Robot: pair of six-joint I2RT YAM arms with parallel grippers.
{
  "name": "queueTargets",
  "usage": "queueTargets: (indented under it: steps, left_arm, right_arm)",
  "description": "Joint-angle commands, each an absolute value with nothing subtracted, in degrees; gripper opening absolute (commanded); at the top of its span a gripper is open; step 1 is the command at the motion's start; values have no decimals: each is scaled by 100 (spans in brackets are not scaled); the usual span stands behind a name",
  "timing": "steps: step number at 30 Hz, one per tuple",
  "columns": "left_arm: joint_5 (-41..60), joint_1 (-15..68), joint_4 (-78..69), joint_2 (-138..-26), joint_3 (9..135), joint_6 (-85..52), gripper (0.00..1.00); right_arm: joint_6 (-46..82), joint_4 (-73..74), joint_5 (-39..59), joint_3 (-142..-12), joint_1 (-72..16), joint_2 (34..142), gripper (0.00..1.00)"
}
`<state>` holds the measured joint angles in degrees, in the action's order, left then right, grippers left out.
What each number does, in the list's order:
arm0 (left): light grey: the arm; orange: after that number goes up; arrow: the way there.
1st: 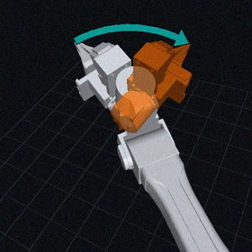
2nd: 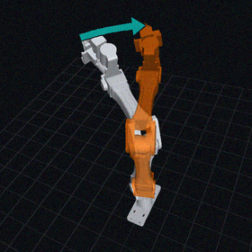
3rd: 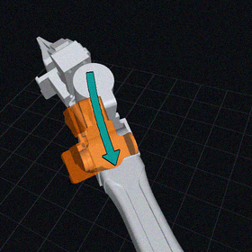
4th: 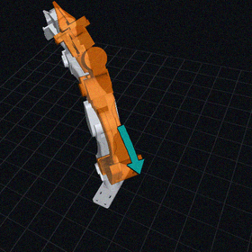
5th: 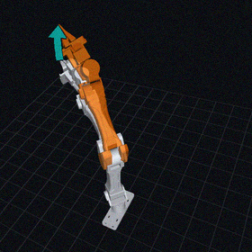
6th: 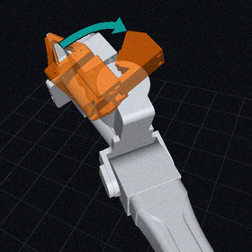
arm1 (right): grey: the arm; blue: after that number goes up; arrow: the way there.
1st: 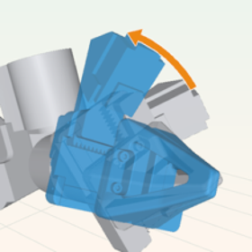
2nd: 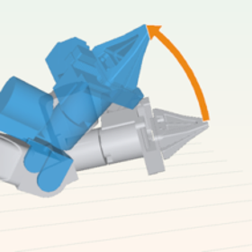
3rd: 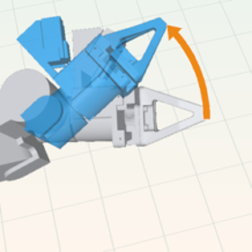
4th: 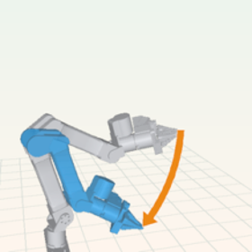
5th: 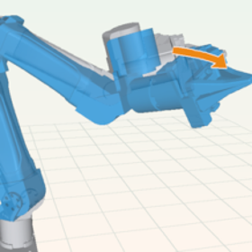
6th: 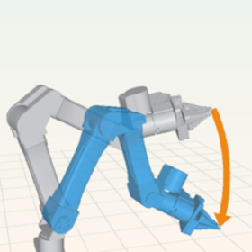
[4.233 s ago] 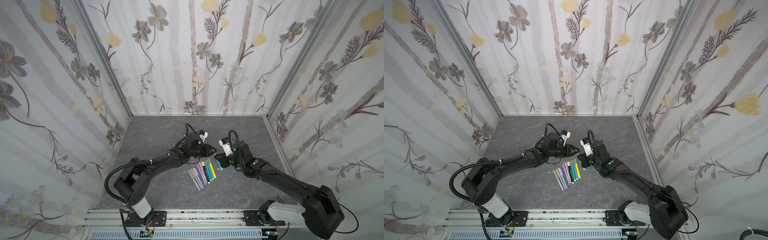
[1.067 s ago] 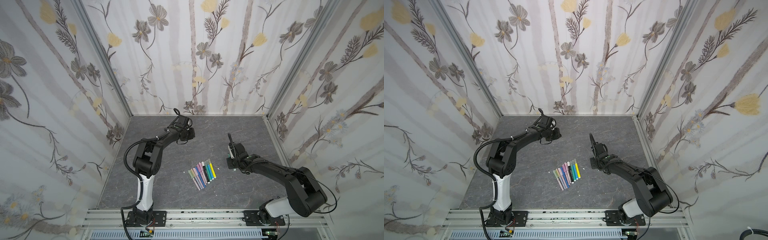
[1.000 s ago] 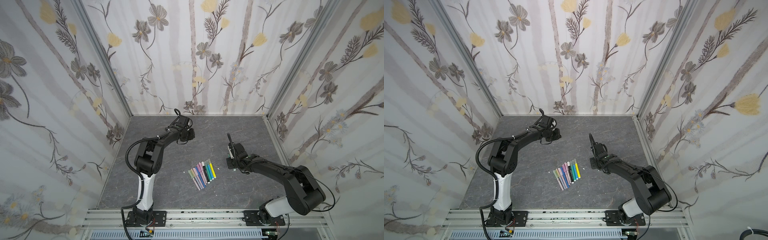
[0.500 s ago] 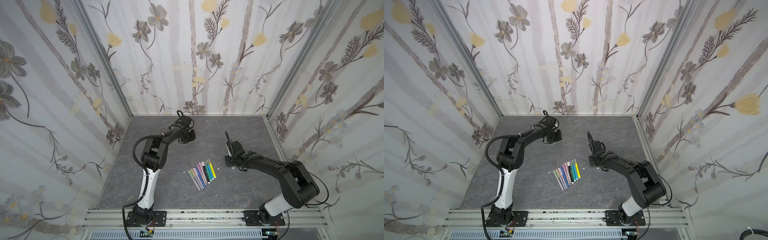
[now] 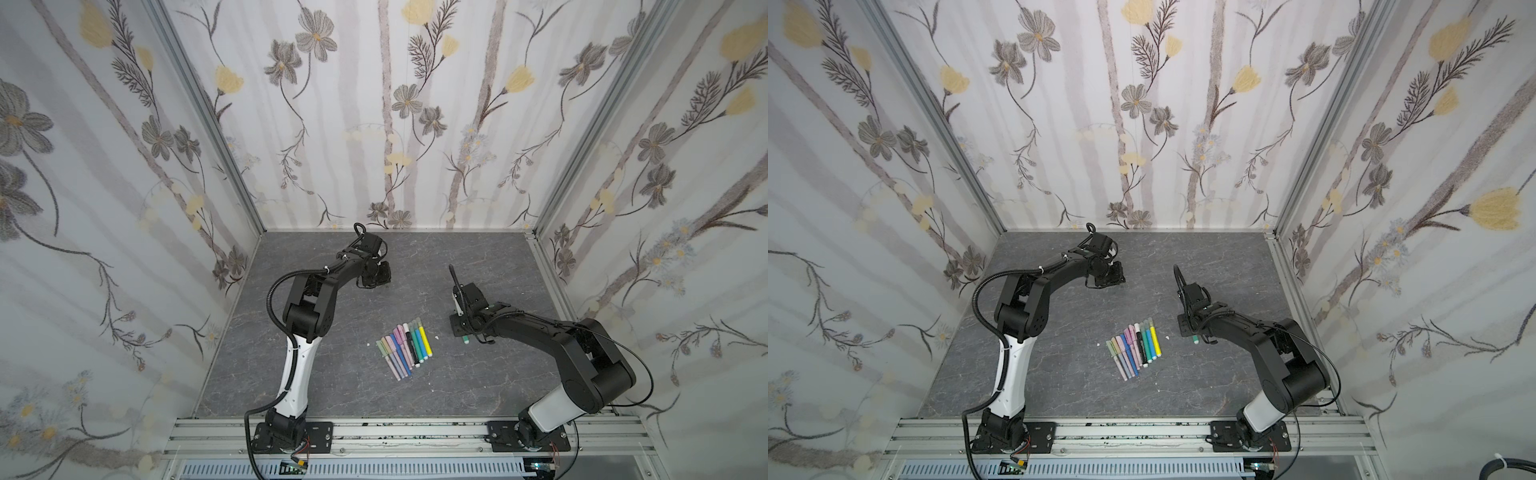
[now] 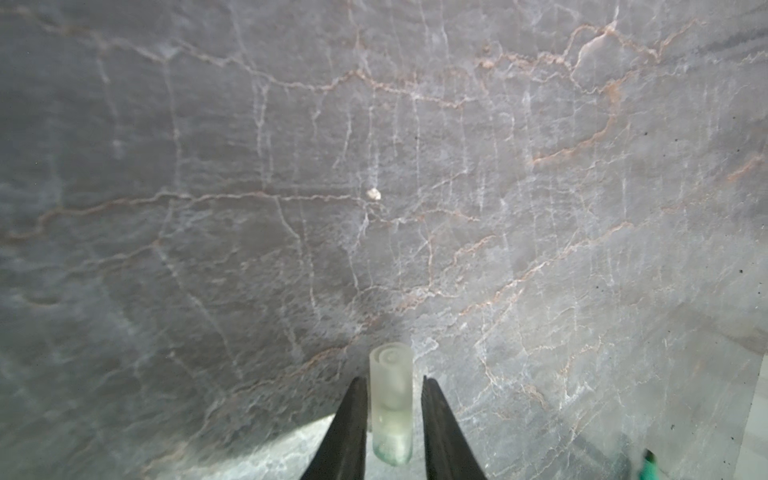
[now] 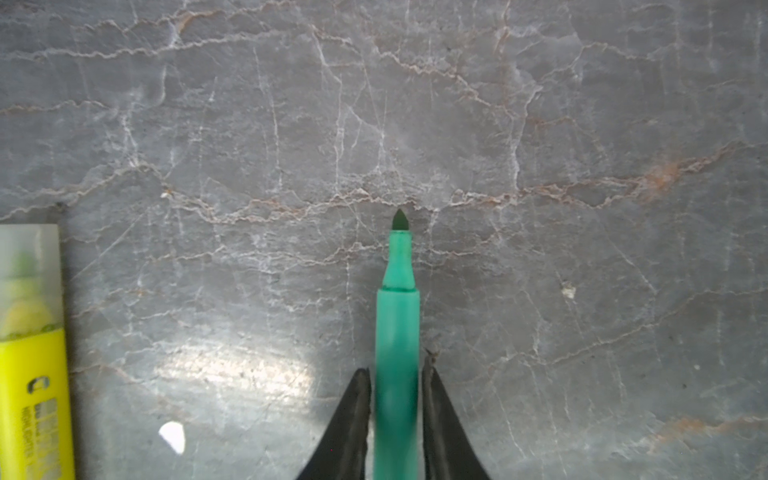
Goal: Open the pen caps
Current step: 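Move the cap away with the left gripper while the right lowers the marker, then release the cap with the left gripper and the marker with the right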
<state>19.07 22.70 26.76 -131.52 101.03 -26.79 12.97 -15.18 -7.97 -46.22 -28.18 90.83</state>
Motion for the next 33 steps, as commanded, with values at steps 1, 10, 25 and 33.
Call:
queueTargets:
  steps: [1, 10, 25, 33]
  left_arm:
    - [1874, 2250, 2726, -13167, 10031, -2652, 28]
    - [2356, 2224, 2072, -12596, 9592, -2825, 30]
    - [2297, 2197, 2071, -11035, 9090, -2801, 33]
    - [2200, 2162, 1826, -9738, 7939, -2635, 35]
  right_arm:
    - [1301, -1565, -769, -4632, -2821, 9101, 28]
    - [1327, -1468, -544, -4601, -2821, 8700, 41]
    - [1589, -1845, 246, -4970, -3271, 7934, 43]
    - [1925, -1840, 102, -5155, -3884, 8504, 42]
